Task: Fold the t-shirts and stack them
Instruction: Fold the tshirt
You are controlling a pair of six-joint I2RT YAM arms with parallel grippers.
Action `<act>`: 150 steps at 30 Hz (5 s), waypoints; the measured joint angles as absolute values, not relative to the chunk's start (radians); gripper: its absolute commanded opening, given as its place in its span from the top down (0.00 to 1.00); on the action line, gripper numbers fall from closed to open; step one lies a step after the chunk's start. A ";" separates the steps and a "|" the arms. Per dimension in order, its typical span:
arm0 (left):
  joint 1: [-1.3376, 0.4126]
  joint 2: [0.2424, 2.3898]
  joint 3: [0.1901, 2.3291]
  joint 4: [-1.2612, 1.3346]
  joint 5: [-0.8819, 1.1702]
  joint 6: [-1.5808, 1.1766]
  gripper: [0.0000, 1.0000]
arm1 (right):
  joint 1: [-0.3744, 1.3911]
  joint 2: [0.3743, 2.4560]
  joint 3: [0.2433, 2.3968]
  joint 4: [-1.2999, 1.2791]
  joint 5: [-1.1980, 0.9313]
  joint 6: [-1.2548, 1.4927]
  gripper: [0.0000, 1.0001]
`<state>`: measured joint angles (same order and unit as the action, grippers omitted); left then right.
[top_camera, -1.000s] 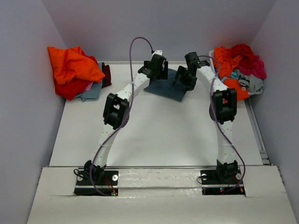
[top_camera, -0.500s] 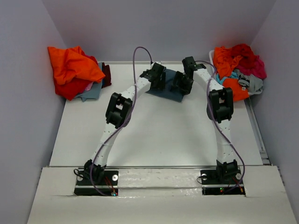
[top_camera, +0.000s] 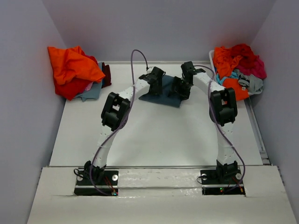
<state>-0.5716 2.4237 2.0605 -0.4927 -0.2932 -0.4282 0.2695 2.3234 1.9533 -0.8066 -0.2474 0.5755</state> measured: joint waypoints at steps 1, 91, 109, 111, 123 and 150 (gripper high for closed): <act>-0.577 2.405 2.033 -0.505 -0.297 -0.435 0.06 | 0.274 2.308 1.927 -0.801 -0.251 0.575 0.24; -0.537 1.798 1.488 -0.705 -0.017 -0.519 0.01 | 0.380 2.217 1.835 -0.968 -0.222 0.475 0.37; -0.447 1.676 1.110 -0.474 0.232 -0.578 0.01 | 0.379 2.097 1.851 -1.004 -0.300 0.441 0.37; -0.437 1.676 1.089 -0.441 0.252 -0.580 0.01 | 0.379 2.077 1.840 -1.002 -0.323 0.440 0.37; -0.393 1.715 1.066 -0.358 0.289 -0.584 0.01 | 0.379 2.037 1.642 -0.963 -0.429 0.433 0.37; -0.334 1.819 1.060 -0.159 0.544 -0.635 0.01 | 0.379 2.086 1.553 -0.900 -0.454 0.421 0.37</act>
<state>-0.3336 1.8187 1.0595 -0.1593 0.5442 -0.6350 0.3794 2.0861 1.5528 -0.9001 -0.4538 0.4213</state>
